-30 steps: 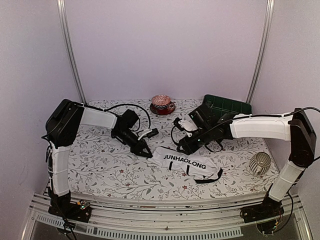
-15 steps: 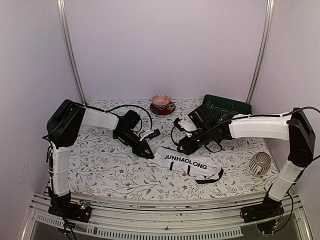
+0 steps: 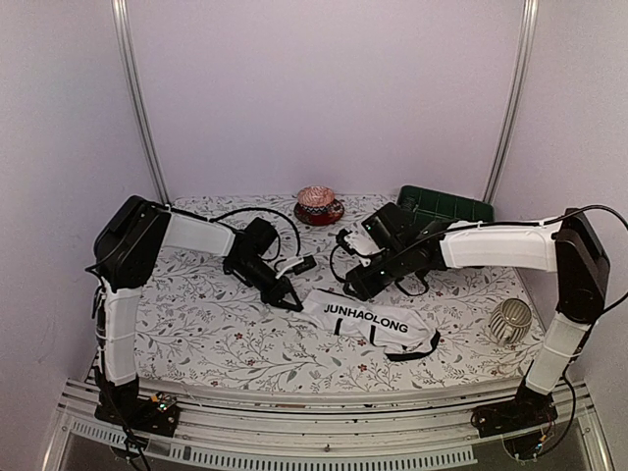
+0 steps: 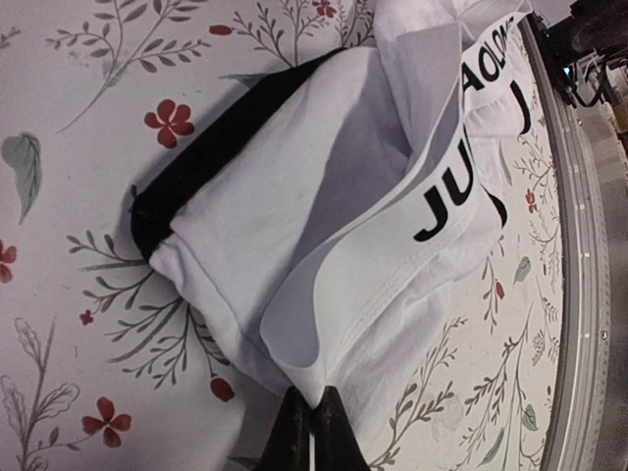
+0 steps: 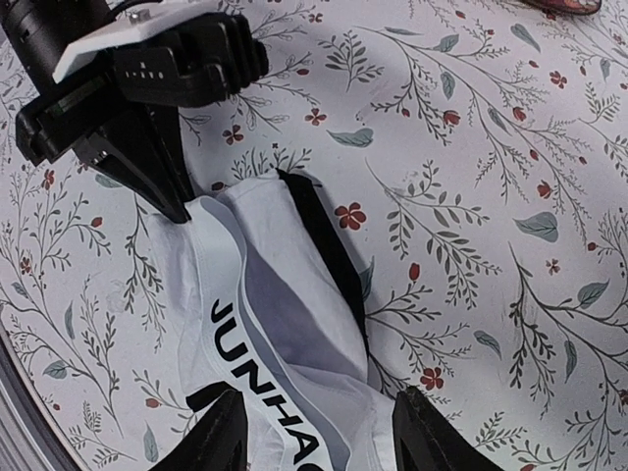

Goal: Roll the underwear
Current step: Pick up the underwear from the center of the board.

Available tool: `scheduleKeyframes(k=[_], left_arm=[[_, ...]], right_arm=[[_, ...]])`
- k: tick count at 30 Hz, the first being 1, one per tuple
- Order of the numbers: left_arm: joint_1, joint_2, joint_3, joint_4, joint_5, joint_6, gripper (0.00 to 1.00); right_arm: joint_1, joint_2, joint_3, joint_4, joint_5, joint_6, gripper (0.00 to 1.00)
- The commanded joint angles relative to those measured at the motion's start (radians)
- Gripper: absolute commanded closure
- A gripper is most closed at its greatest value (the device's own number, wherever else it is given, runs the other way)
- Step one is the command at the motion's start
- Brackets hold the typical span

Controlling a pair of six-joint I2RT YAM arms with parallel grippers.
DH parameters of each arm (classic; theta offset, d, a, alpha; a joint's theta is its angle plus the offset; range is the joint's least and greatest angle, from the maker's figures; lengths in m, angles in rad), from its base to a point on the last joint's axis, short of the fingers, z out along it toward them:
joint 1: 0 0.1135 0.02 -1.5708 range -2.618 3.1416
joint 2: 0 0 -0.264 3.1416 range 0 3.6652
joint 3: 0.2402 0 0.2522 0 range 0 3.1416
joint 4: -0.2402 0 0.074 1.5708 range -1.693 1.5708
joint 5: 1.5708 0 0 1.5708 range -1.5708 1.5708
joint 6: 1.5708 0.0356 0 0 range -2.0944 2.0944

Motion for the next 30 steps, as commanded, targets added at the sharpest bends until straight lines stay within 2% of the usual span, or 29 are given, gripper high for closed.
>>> scheduleKeyframes(k=[1, 10, 16, 19, 21, 30], left_arm=[[-0.024, 0.003, 0.0, 0.01, 0.0, 0.016, 1.0], [-0.03, -0.277, -0.223, 0.245, 0.005, 0.061, 1.0], [-0.069, -0.297, -0.257, 0.234, 0.03, 0.147, 1.0], [-0.086, -0.315, -0.277, 0.245, 0.022, 0.163, 1.0], [-0.089, -0.335, -0.295, 0.265, 0.018, 0.165, 1.0], [-0.1, -0.433, -0.388, 0.356, 0.029, 0.18, 1.0]], right_arm=[[0.009, 0.009, 0.057, 0.008, -0.028, -0.028, 0.48], [0.019, 0.029, 0.09, 0.087, -0.23, -0.294, 0.48], [0.036, 0.003, 0.045, 0.221, -0.353, -0.432, 0.48], [0.049, -0.032, -0.007, 0.292, -0.461, -0.512, 0.49], [0.065, -0.058, -0.063, 0.336, -0.477, -0.568, 0.48], [0.07, -0.018, -0.05, 0.314, -0.505, -0.586, 0.48]])
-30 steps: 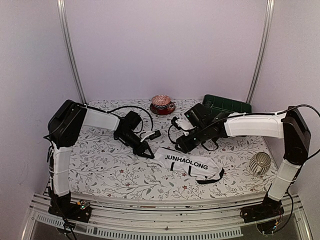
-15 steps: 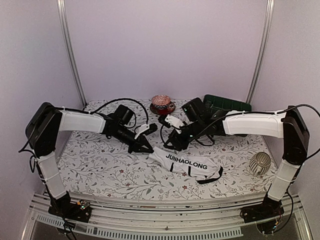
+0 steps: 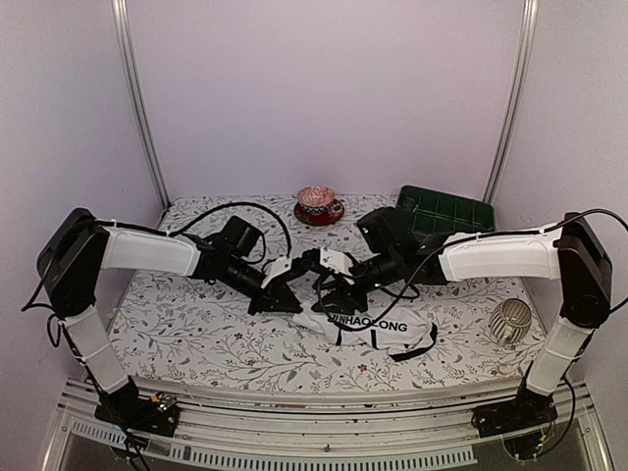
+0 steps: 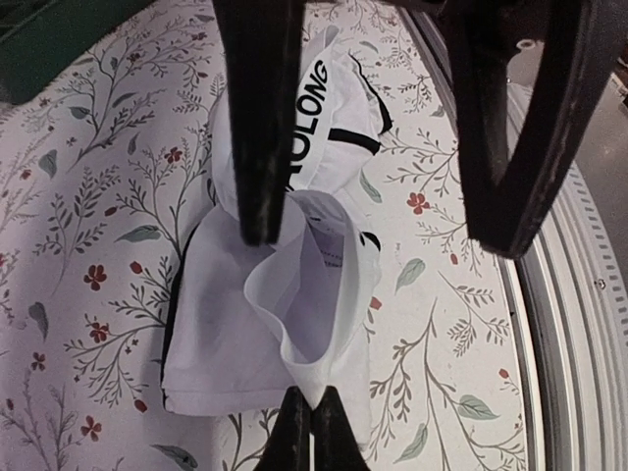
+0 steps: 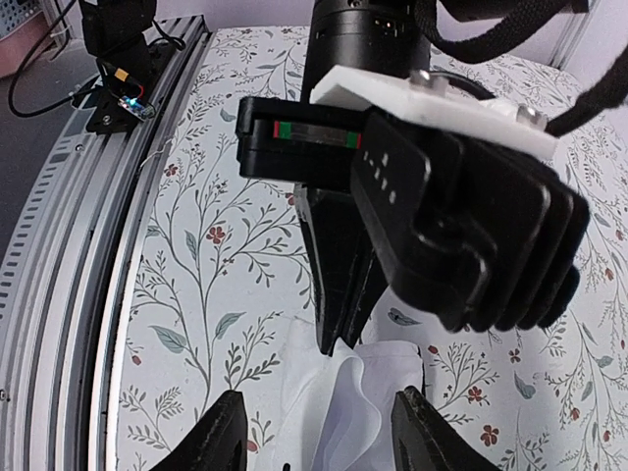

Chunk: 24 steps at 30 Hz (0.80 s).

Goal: Roll the underwear
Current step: Pick up the underwear from the center of the board.

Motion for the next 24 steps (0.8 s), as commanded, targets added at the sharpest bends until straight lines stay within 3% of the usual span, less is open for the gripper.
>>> scheduleKeyframes(k=[1, 24], left_arm=[[-0.013, -0.06, -0.038, 0.079, 0.019, 0.03, 1.0], [-0.058, -0.2, -0.194, 0.274, -0.067, 0.04, 1.0]], right_arm=[[0.004, 0.009, 0.01, 0.038, -0.049, -0.024, 0.48], [0.01, 0.141, 0.12, -0.053, -0.153, 0.015, 0.49]])
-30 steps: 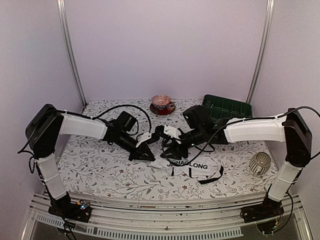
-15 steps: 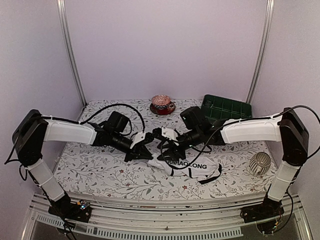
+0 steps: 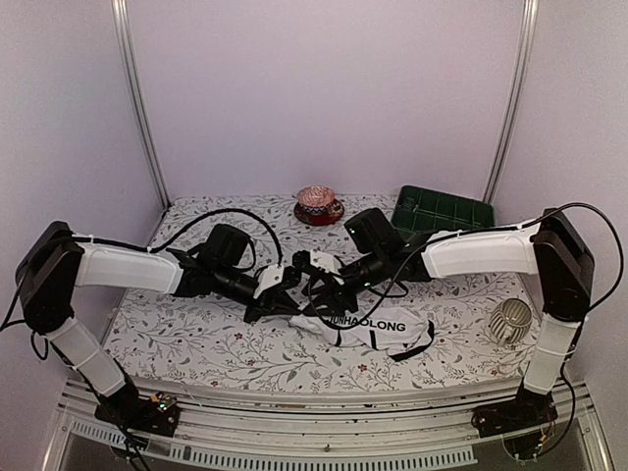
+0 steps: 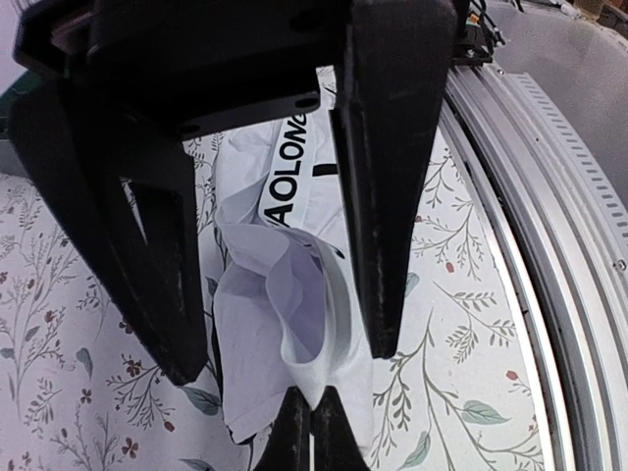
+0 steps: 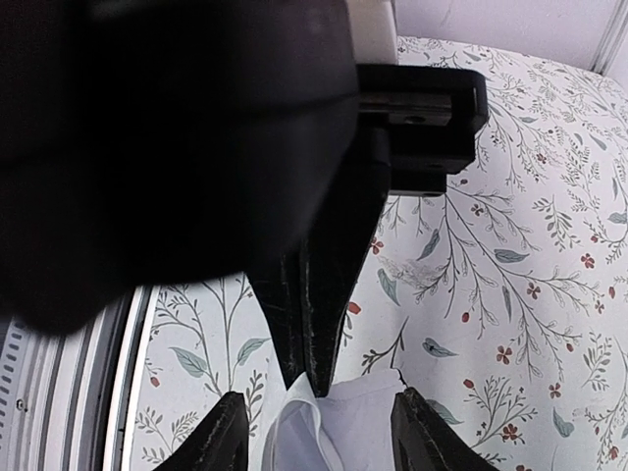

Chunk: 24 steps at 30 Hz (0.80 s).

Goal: Roll the underwear
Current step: Pick up the underwear from the center of the board.

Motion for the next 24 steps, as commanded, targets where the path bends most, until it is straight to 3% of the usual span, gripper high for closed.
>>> scheduleKeyframes(k=[1, 12, 24], left_arm=[[-0.011, -0.031, -0.017, 0.057, -0.013, -0.003, 1.0], [-0.011, -0.044, -0.024, 0.066, -0.006, -0.012, 1.0], [-0.005, -0.053, -0.047, 0.111, 0.011, -0.028, 1.0]], right_arm=[[0.01, 0.039, 0.041, -0.05, -0.032, 0.006, 0.5], [0.01, 0.064, 0.063, -0.065, -0.008, 0.015, 0.7], [0.009, -0.019, -0.037, 0.043, -0.008, 0.029, 0.58]])
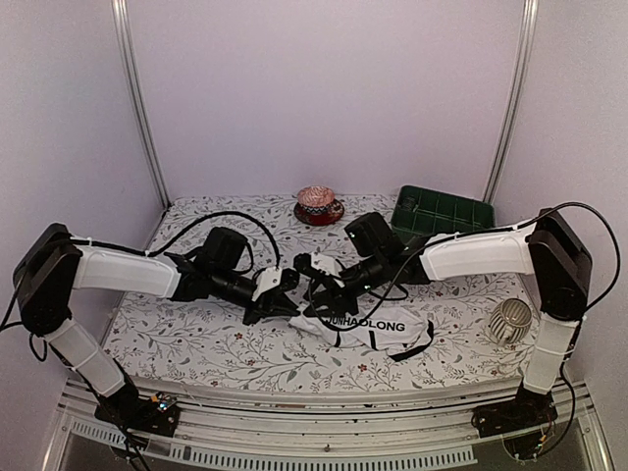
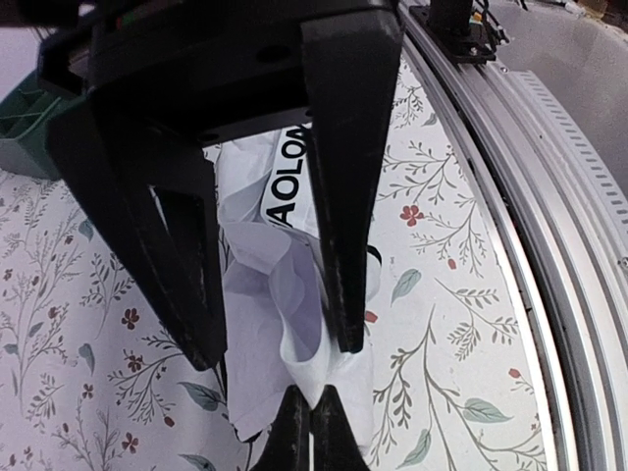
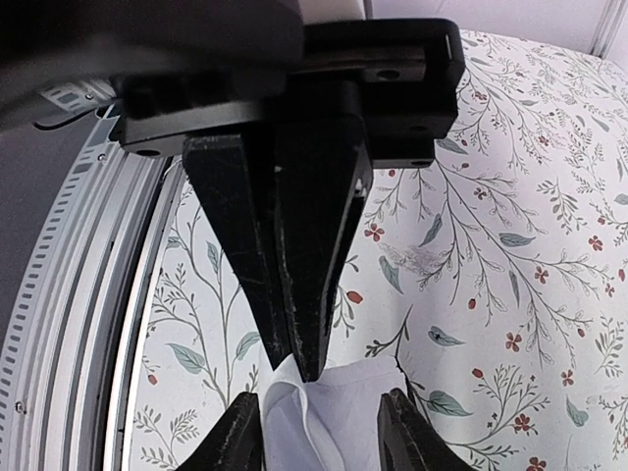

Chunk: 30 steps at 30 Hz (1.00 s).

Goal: Roll the underwear
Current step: Pick up the underwear from the center of the board.

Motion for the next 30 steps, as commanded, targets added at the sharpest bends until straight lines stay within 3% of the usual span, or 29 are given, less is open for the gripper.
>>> scheduleKeyframes(k=[1, 8, 10, 13, 17, 19, 21, 22, 25, 30], left_arm=[[-0.004, -0.037, -0.01, 0.065, 0.028, -0.016, 1.0], [-0.004, -0.041, -0.016, 0.068, 0.032, -0.013, 1.0], [-0.004, -0.038, -0.013, 0.066, 0.032, -0.013, 1.0], [-0.003, -0.04, -0.012, 0.062, 0.032, -0.013, 1.0], [-0.004, -0.045, -0.013, 0.062, 0.032, -0.011, 1.0], [-0.002, -0.051, -0.01, 0.04, 0.033, 0.011, 0.82], [0.004, -0.06, -0.012, 0.027, 0.029, 0.024, 0.46], [0.011, -0.064, -0.011, 0.018, 0.031, 0.035, 0.33], [0.029, -0.051, 0.004, -0.03, 0.038, 0.076, 0.05], [0.035, 0.046, 0.084, -0.153, 0.04, 0.142, 0.02]], right_arm=[[0.009, -0.033, -0.022, 0.034, 0.003, 0.007, 0.58], [0.007, -0.019, -0.02, 0.051, -0.014, 0.019, 0.59], [0.007, -0.013, -0.016, 0.048, -0.024, 0.021, 0.66], [0.008, -0.004, -0.008, 0.033, -0.035, 0.02, 0.93], [0.007, -0.002, 0.0, 0.018, -0.026, 0.025, 0.98], [0.005, -0.015, -0.001, 0.019, 0.003, 0.029, 0.98], [-0.002, -0.043, -0.009, 0.023, 0.032, 0.035, 0.98], [-0.006, -0.06, -0.015, 0.024, 0.049, 0.039, 0.98], [-0.018, -0.124, -0.042, 0.022, 0.078, 0.049, 0.98], [-0.022, -0.235, -0.078, -0.003, 0.133, 0.054, 0.98]])
